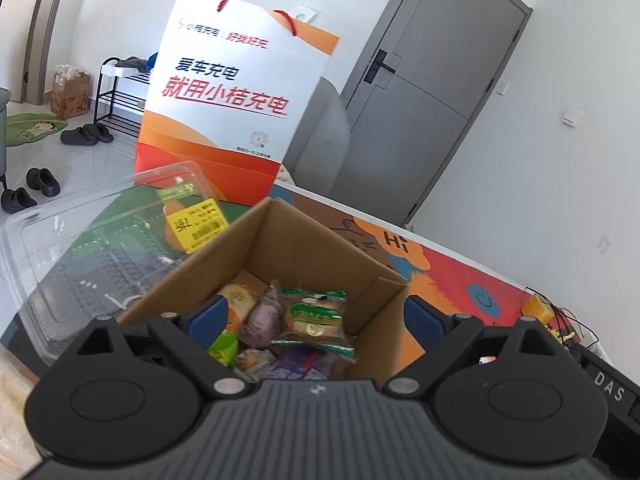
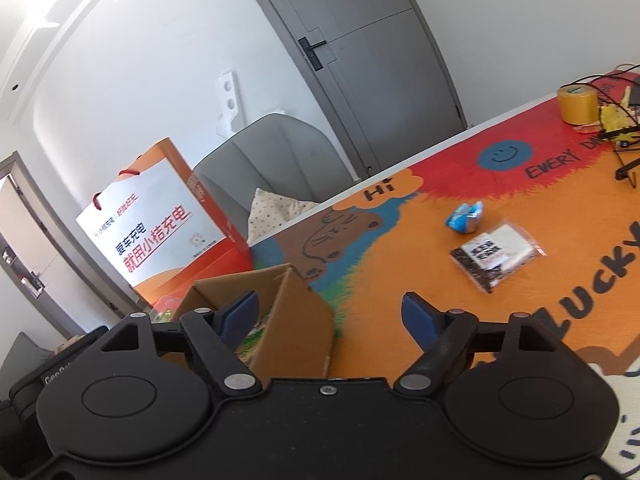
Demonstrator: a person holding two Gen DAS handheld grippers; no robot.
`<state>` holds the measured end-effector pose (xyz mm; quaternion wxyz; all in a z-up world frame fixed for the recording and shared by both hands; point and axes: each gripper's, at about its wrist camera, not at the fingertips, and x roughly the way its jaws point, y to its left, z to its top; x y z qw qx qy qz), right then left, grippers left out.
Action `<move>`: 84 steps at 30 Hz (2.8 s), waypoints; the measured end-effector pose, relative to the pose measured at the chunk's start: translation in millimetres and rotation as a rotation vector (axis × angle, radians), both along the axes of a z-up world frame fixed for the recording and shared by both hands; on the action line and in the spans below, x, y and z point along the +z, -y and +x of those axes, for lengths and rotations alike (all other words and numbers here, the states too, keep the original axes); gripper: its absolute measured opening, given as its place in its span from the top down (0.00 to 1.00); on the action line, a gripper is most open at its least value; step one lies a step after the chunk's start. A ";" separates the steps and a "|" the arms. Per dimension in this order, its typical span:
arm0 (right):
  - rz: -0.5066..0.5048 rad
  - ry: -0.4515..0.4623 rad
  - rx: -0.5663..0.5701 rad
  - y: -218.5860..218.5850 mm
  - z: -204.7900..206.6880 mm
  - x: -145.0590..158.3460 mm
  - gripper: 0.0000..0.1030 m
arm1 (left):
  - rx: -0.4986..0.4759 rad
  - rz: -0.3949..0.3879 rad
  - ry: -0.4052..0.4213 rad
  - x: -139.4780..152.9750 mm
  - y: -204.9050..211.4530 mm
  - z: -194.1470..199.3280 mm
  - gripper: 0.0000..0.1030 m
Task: Organize snacks
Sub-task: 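Move both open tools back over the remaining snacks, then grasp the white-and-black bread packet with the right tool while the left tool grasps the blue candy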
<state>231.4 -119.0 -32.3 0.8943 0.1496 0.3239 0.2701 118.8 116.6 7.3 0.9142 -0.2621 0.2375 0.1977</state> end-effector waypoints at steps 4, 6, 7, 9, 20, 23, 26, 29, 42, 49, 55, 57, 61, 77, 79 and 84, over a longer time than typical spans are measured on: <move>0.000 -0.008 -0.031 21.7 1.3 0.3 0.16 | -0.031 0.014 -0.006 2.7 17.9 8.7 0.06; -0.002 -0.005 -0.047 31.1 1.9 0.8 0.12 | -0.045 0.022 -0.011 4.0 26.4 12.5 0.05; -0.003 -0.004 -0.055 35.3 2.3 1.2 0.12 | -0.051 0.026 -0.013 4.4 30.3 13.9 0.05; -0.002 -0.001 -0.068 43.5 3.0 2.3 0.09 | -0.067 0.038 -0.019 5.9 38.2 18.2 0.05; 0.006 -0.003 -0.140 85.6 14.0 3.1 0.02 | -0.140 0.085 0.000 15.5 76.8 38.6 0.05; 0.020 -0.008 -0.161 96.4 18.3 2.5 0.01 | -0.148 0.089 -0.009 16.9 83.3 47.0 0.05; 0.021 -0.020 -0.185 105.7 23.7 2.0 0.01 | -0.168 0.088 -0.020 19.5 89.0 54.9 0.05; 0.021 -0.022 -0.198 113.2 29.1 2.6 0.01 | -0.203 0.065 -0.025 24.0 92.3 62.5 0.05; 0.028 -0.072 -0.197 116.6 60.4 -3.0 0.13 | -0.256 0.105 -0.045 21.5 109.3 107.9 0.08; 0.038 -0.172 -0.173 106.9 86.1 -19.6 0.30 | -0.260 0.095 -0.105 3.5 106.8 134.7 0.25; 0.055 -0.238 -0.172 94.7 106.2 -32.4 0.34 | -0.255 0.108 -0.143 -7.6 107.1 153.4 0.30; 0.055 -0.258 -0.173 89.1 113.0 -37.1 0.35 | -0.255 0.101 -0.154 -11.9 106.7 159.5 0.33; 0.047 -0.286 -0.180 77.4 126.3 -45.2 0.35 | -0.238 0.101 -0.175 -20.6 105.2 172.9 0.35; -0.083 -0.304 -0.228 29.4 167.1 -70.1 0.35 | -0.184 0.039 -0.183 -34.2 85.8 191.8 0.45; -0.127 -0.282 -0.222 22.1 169.3 -71.9 0.35 | -0.181 0.022 -0.175 -34.1 83.9 192.6 0.45; -0.213 -0.253 -0.198 8.6 171.8 -75.6 0.34 | -0.170 0.000 -0.172 -35.1 82.5 196.0 0.45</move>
